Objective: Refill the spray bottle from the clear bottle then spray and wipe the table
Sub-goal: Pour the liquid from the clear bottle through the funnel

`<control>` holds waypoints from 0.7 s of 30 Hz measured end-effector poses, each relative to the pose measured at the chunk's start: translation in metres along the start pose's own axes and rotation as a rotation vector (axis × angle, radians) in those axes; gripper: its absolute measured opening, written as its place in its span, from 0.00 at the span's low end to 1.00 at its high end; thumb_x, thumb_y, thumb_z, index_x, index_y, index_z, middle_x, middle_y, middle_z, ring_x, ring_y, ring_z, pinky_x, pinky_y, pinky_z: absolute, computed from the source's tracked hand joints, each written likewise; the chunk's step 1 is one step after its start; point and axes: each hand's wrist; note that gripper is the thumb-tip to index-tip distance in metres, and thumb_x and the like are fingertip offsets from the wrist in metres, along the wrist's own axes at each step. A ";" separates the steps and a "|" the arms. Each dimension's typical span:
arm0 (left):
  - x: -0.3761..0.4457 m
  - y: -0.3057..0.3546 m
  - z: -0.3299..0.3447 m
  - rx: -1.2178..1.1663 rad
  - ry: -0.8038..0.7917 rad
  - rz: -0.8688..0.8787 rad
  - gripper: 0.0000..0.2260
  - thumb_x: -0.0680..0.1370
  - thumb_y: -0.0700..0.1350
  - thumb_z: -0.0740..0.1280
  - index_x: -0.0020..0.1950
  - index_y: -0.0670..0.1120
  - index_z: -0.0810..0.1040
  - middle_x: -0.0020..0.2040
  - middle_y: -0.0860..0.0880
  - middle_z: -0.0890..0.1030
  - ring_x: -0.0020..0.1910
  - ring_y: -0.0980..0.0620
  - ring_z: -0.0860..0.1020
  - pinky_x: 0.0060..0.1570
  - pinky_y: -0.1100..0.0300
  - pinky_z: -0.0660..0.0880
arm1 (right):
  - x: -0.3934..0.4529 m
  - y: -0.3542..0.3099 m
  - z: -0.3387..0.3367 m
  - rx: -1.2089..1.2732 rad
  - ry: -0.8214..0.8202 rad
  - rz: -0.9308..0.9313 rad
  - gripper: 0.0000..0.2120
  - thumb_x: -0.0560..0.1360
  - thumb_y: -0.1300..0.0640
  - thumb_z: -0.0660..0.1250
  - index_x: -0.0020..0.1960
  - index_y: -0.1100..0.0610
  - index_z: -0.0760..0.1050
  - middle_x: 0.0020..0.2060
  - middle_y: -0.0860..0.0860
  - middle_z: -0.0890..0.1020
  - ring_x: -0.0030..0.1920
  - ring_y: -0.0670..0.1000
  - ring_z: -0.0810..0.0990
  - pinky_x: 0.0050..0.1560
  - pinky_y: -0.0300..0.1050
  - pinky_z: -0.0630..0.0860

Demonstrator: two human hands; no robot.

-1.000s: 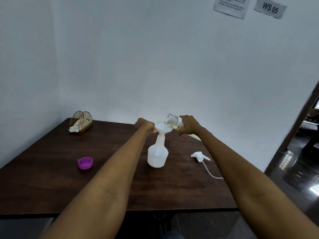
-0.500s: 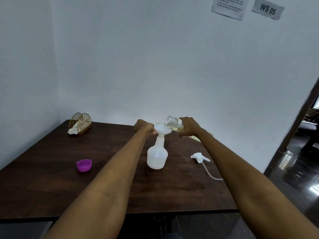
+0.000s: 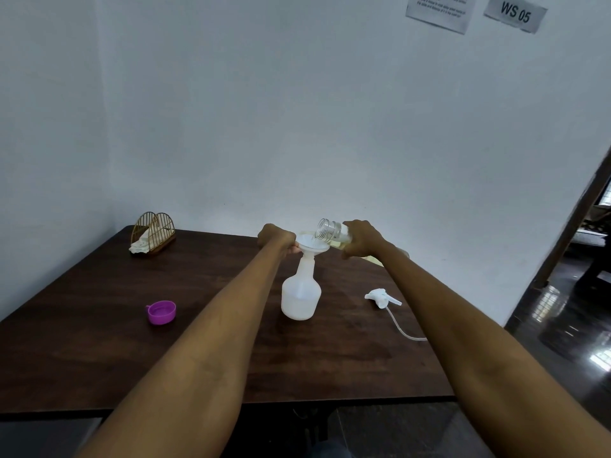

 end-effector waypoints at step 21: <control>-0.001 0.001 0.000 0.007 -0.010 0.006 0.07 0.74 0.31 0.67 0.37 0.36 0.74 0.30 0.44 0.77 0.11 0.57 0.71 0.16 0.68 0.72 | -0.002 0.000 0.002 -0.006 -0.002 0.000 0.20 0.62 0.59 0.77 0.51 0.60 0.74 0.50 0.57 0.80 0.52 0.59 0.78 0.43 0.44 0.69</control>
Point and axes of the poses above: each hand's wrist, its own x-axis towards the middle knuckle, its own z-axis out of the palm, y = z × x
